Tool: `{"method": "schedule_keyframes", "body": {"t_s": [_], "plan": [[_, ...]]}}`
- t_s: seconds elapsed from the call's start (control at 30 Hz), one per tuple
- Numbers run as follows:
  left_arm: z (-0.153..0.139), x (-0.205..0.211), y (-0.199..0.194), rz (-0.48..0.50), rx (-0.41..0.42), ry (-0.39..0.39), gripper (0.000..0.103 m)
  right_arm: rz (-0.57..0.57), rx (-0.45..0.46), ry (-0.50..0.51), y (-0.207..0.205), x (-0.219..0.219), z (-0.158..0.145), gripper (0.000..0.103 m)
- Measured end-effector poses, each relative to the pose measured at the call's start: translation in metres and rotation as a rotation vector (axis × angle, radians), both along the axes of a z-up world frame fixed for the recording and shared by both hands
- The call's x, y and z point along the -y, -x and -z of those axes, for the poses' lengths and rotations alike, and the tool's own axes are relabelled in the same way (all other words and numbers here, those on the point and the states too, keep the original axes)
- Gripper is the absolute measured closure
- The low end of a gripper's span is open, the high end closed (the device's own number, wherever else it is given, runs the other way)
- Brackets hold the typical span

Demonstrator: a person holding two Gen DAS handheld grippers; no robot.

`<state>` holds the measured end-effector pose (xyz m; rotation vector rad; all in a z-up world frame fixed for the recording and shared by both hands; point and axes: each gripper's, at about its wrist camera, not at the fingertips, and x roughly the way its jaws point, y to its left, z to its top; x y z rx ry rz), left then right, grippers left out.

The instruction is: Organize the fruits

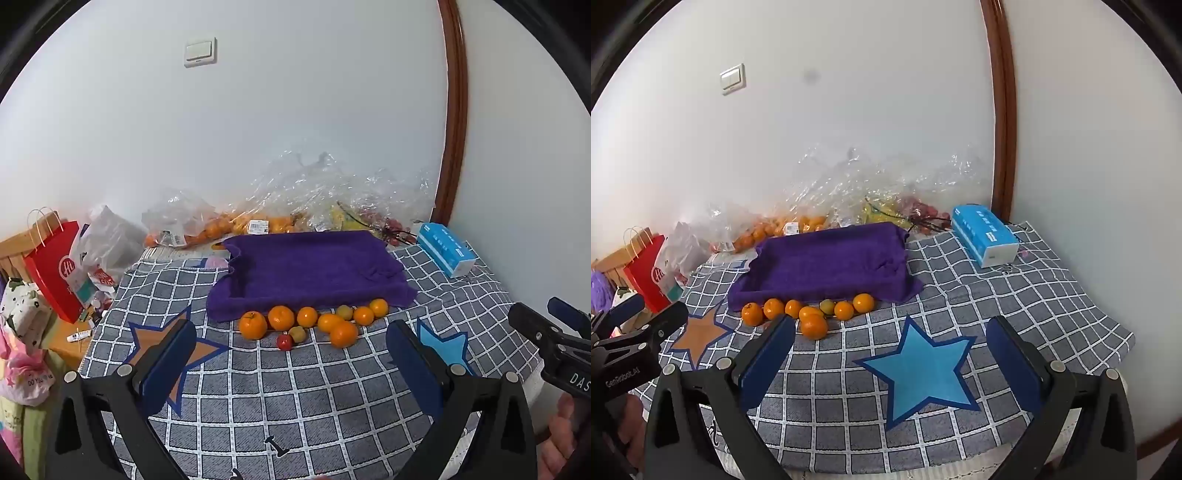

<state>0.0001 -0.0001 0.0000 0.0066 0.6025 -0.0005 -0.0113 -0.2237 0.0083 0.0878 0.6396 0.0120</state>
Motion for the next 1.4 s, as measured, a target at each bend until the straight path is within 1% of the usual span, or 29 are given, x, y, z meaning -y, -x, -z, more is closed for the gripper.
{"method": "schedule_keyframes", "body": {"t_s": [0.17, 0.2, 0.3, 0.47, 0.63, 1.4], "plan": [[0.001, -0.001, -0.004, -0.007, -0.010, 0.005, 0.000, 0.001, -0.005, -0.011, 0.000, 0.005, 0.000, 0.001], [-0.006, 0.005, -0.008, -0.005, -0.011, 0.007, 0.000, -0.001, -0.007, -0.007, 0.001, 0.006, 0.002, 0.001], [-0.014, 0.011, -0.012, -0.015, -0.019, 0.000, 0.000, -0.005, -0.007, 0.000, 0.005, 0.006, 0.000, 0.001], [-0.008, 0.001, -0.006, -0.016, -0.002, 0.023, 0.000, -0.011, -0.012, 0.010, 0.005, 0.003, 0.002, 0.001], [-0.003, 0.000, -0.002, -0.019, 0.007, 0.026, 0.000, -0.019, -0.012, 0.024, 0.005, -0.001, 0.001, 0.001], [-0.004, -0.007, 0.001, -0.023, 0.011, 0.033, 0.000, -0.038, -0.002, 0.025, 0.008, -0.008, -0.004, 0.001]]}}
